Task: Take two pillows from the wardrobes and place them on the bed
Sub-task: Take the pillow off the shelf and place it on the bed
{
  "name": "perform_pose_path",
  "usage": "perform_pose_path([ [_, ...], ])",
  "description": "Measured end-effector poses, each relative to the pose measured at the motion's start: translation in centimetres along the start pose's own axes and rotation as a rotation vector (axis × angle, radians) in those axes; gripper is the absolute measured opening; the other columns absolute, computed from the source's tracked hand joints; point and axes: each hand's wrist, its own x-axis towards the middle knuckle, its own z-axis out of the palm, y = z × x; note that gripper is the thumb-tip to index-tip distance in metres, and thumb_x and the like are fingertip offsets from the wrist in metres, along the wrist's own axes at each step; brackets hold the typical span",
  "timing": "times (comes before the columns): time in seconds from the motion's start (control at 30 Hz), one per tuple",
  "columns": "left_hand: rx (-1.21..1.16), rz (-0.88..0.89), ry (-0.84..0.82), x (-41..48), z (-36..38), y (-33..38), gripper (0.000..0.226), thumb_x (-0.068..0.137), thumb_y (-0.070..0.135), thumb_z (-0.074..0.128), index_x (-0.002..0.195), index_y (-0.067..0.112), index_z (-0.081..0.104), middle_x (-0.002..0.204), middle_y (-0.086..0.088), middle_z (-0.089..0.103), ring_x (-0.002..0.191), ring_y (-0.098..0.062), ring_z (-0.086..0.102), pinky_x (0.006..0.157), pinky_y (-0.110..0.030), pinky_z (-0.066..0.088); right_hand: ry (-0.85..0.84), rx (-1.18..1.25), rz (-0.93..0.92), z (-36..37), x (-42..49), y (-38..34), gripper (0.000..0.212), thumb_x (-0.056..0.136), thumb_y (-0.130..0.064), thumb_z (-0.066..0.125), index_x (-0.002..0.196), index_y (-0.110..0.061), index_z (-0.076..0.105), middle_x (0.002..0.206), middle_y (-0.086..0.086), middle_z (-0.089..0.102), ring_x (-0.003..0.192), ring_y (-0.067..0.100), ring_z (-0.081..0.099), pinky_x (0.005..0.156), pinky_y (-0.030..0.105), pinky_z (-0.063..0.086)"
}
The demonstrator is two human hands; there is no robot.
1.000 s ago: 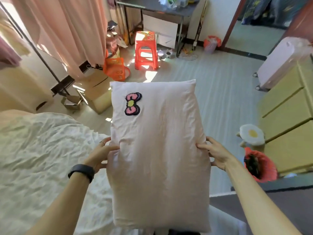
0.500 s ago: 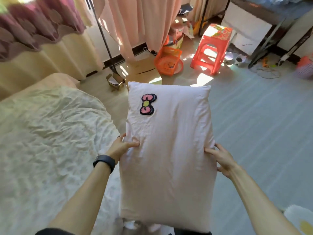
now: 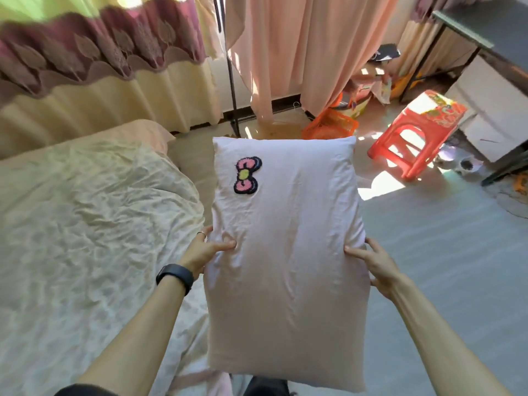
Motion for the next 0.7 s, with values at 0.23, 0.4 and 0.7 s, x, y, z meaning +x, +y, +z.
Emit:
perform_pose_path([
  [0.23,-0.054,0.051,0.079,9.9,-4.3,9.1,0.095,0.070,0.029,0.088,0.149,0.030,0.035,0.144,0.004,0.051,0.122,-0.025,0.056,0.098,-0.054,0.049,-0.086,-0.089,-0.084,6.4,11.4,-11.3,0.035,0.087,-0.017,0.076,0.120,-0.021,0.063,0.112,0.005,0.074,0.077,0.009,0.073,0.049,0.026,0.054],
  [0.4,-0.117,0.066,0.142,16.6,-9.1,16.2,0.099,0.066,0.032,0.090,0.147,0.032,0.035,0.140,0.004,0.053,0.118,-0.024,0.057,0.096,-0.055,0.050,-0.204,-0.175,-0.098,12.6,18.9,-21.2,0.043,0.079,-0.033,0.081,0.119,-0.036,0.064,0.113,-0.009,0.075,0.096,0.014,0.074,0.066,0.034,0.055],
  [0.7,-0.232,0.051,0.314,27.8,-18.0,25.0,0.096,0.067,0.028,0.090,0.146,0.028,0.034,0.134,0.001,0.057,0.101,-0.017,0.062,0.078,-0.042,0.054,-0.377,-0.288,-0.147,26.3,33.7,-33.8,0.061,0.068,-0.029,0.090,0.122,-0.031,0.061,0.115,-0.008,0.074,0.095,0.018,0.075,0.066,0.039,0.060],
])
